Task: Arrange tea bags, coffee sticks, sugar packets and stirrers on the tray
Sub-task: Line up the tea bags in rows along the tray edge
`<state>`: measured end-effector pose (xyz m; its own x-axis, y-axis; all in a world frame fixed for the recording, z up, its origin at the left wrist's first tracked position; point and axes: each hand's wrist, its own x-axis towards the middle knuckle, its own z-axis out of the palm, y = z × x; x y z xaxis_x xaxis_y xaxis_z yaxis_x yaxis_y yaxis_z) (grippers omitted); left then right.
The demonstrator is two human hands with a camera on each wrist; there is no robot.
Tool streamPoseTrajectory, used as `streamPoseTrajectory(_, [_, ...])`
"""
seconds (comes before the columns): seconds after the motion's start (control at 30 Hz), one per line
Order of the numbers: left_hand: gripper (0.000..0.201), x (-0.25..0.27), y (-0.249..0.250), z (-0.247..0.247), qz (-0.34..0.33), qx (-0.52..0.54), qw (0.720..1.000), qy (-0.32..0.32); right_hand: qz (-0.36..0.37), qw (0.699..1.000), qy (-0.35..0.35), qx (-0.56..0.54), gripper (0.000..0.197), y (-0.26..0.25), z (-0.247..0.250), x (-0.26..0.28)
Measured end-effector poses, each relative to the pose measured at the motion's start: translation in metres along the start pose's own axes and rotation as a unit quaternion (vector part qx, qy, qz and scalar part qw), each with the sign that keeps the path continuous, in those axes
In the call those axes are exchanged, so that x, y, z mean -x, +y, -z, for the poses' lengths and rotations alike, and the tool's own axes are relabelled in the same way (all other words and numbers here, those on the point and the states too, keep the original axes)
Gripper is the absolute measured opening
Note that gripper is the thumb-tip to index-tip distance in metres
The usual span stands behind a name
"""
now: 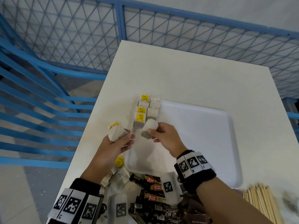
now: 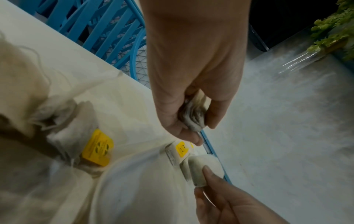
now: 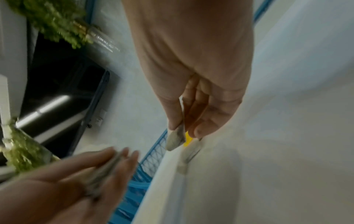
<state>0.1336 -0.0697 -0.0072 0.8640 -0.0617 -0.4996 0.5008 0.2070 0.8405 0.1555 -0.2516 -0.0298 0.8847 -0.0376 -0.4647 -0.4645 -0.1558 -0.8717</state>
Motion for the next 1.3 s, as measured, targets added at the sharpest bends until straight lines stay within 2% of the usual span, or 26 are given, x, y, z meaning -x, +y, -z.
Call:
streamPoseTrajectory(0.17, [0.012,0.001,-0.002,0.004,0.025,0.014,1.000,0.001,0.023,0.994,0.053,0.092,0.034,-0.001,0.012,-0.034])
streamPoseTrajectory(0.37, [0.022,0.001,0.001,0.004,0.047,0.038,0.998,-0.008,0.038,0.987,0.051,0.148,0.045,-0.010,0.012,-0.051])
streamPoseTrajectory(0.57, [0.020,0.005,0.002,0.004,0.041,0.026,0.998,-0.028,0.057,0.978,0.046,0.196,0.053,-0.011,0.010,-0.054])
streamPoseTrajectory(0.7, [0.019,0.007,0.002,0.004,0.036,0.012,0.999,-0.036,0.071,0.973,0.068,0.208,0.060,-0.012,0.010,-0.052])
streamPoseTrajectory(0.77, [0.019,0.008,0.002,0.004,0.032,-0.005,0.999,-0.039,0.087,0.968,0.091,0.218,0.058,-0.015,0.009,-0.047])
streamPoseTrajectory(0.83, [0.016,0.009,0.002,0.003,0.023,-0.030,0.998,-0.041,0.110,0.966,0.093,0.213,0.046,-0.019,0.005,-0.035])
streamPoseTrajectory(0.93, [0.013,0.011,0.002,0.003,0.002,-0.068,0.997,-0.044,0.116,0.980,0.022,0.161,0.019,-0.025,-0.002,-0.013])
streamPoseTrajectory(1.07, [0.017,0.013,0.003,0.003,-0.022,-0.097,0.994,-0.055,0.088,0.981,-0.135,0.104,0.007,-0.026,-0.013,0.017])
streamPoseTrajectory(1.2, [0.018,0.016,0.003,0.005,-0.041,-0.117,0.990,-0.061,0.076,0.986,-0.142,0.039,0.003,-0.020,-0.016,0.027])
streamPoseTrajectory(1.3, [0.017,0.017,0.001,0.005,-0.039,-0.106,0.992,-0.052,0.054,0.990,-0.129,-0.020,0.018,-0.016,-0.017,0.029])
